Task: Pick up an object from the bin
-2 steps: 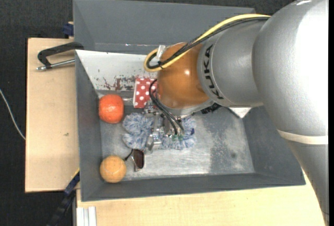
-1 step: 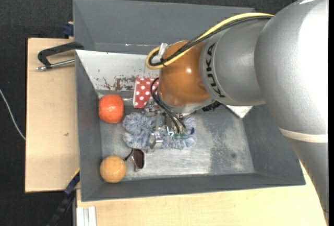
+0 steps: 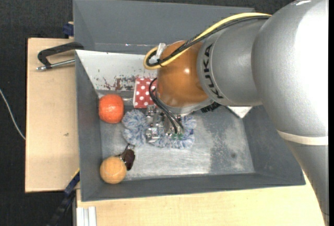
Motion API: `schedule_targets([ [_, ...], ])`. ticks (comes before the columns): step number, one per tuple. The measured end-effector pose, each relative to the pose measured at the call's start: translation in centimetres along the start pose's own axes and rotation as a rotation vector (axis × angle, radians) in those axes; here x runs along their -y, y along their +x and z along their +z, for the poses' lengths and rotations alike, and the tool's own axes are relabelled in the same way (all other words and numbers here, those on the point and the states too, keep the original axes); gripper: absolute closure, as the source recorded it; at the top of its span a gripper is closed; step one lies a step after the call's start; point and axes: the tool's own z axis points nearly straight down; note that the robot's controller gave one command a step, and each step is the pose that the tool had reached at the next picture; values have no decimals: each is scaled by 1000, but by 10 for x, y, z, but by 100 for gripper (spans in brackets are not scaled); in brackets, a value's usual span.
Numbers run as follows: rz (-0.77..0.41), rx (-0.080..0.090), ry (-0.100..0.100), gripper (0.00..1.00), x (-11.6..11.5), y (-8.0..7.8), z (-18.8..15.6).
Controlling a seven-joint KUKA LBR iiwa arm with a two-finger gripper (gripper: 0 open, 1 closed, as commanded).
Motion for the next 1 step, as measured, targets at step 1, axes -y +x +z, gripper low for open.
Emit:
schedule_targets([
  [1, 0, 0, 0, 100, 0, 0, 0],
])
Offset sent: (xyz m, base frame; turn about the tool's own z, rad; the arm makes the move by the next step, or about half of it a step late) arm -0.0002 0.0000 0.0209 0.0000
